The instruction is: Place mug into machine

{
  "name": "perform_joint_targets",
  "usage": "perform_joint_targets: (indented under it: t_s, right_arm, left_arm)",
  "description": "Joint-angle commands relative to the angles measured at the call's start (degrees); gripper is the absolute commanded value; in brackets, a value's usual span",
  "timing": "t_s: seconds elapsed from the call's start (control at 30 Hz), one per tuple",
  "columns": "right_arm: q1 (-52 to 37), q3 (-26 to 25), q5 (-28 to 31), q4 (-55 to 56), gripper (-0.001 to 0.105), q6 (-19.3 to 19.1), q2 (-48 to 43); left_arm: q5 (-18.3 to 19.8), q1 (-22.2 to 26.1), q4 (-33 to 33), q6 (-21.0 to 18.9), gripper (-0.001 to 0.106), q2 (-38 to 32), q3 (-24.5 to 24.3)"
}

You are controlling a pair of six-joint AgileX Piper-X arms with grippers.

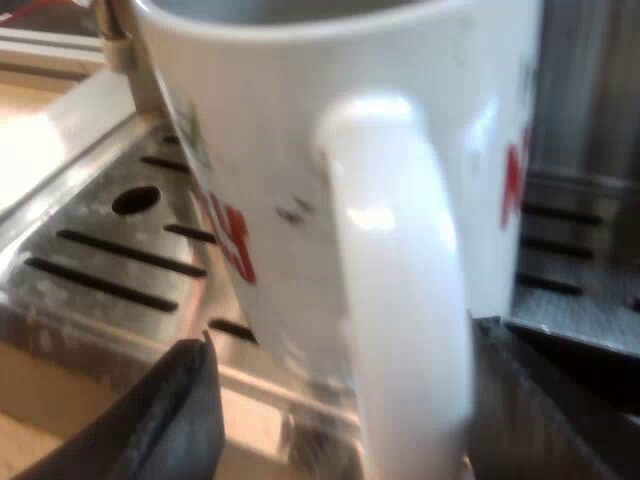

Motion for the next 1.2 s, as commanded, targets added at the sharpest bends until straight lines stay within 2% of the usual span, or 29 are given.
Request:
perform_joint_targets:
  t_s: [0.03,0.3,0.57,0.77,0.93,1.07,1.2]
  right_arm:
    - [-0.5,-2.2,-0.2,-0.9,0.055,-1.4,1.4]
    - [-1.1,-8.2,-3.8,-0.7,0.055,-2.0,5.9]
    - [-1.2,-11.6,-5.4,-0.7,0.055,-2.5,7.8]
    - [-1.1,-11.7,-4.7,1.0,0.055,-2.3,7.5]
    - [0.1,-11.2,-1.3,6.8,0.055,-2.0,5.5]
    - [0.9,-7.6,1.6,12.6,0.055,0.6,0.1]
    - [1.3,-4.4,3.5,16.0,0.055,1.1,-4.0]
  left_arm:
    - [0.3,-0.3,-0.5,-0.8,0.087,-0.2,0.0]
    - [0.3,-0.3,-0.5,-0.8,0.087,-0.2,0.0]
    - [0.3,-0.3,-0.5,-0.8,0.087,-0.2,0.0]
    - [0.3,-0.3,-0.5,-0.8,0.087,-0.2,0.0]
    - [0.3,-0.3,-0.5,-0.8,0.087,-0.2,0.0]
    - [0.3,-0.3,-0.5,-0.8,0.087,-0.2,0.0]
    - [0.3,-0.3,-0.8,-0.8,0.087,-0.2,-0.4]
